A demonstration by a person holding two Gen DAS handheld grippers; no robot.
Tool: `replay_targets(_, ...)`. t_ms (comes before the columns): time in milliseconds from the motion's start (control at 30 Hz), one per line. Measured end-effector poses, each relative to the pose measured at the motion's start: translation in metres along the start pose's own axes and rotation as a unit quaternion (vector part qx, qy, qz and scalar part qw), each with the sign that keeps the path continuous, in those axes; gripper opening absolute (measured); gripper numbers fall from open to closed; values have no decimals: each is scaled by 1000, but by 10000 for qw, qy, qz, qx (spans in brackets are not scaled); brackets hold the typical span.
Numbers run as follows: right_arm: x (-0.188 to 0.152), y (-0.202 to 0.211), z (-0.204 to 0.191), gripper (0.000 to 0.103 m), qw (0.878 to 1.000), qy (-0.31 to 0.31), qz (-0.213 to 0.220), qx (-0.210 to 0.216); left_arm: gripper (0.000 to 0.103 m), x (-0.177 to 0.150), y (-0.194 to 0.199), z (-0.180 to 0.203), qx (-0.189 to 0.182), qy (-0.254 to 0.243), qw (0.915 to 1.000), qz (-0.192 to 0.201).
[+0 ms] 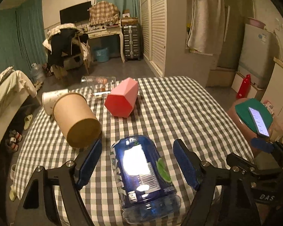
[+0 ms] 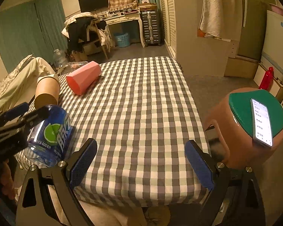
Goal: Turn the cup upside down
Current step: 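Rotate the held blue bottle upright with the left tool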
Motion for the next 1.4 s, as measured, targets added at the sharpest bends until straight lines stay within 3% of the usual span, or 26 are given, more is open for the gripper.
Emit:
replay_targets(333,-4,-1,-1,94,9999,-9,-47,-120,85,-22,27,3,62,35,9993,361)
replay_targets(400,-4,-2,-1,94,9999,-18,-53,-122,92,-34,24,2,63,143,9994,315)
replay_targets(533,-6,-4,-5,94,9999,39,-87,-126,92,-58,13,0,10,361,9992,158)
replay_targets(767,-13,-9,-12,94,9997,99,-204,-97,92,-81,-13,5,353,275,9989,164)
replay_targets(933,-14,-6,-10,94,9997,75,-178,-150,77,-76,-6,6,329,130,9988,343)
replay_targets(1300,-14,-8,-9,94,9997,53,-202,-125,74,-24,24,1,124,-16,9973,730)
replay_targets(1400,-14,-10,-10,94,9997,44,-220,-116,73,-13,19,1,72,-77,9976,685)
Point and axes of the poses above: each gripper's, at about its wrist camera, not at the fingertips, and y roughly against the way its jaws point, z to its right, x to its top, the point moved 2 cm from there along -y, roughly the way its jaws point, and after that the axes turned 5 degrees about y, right-handed, at the moved point
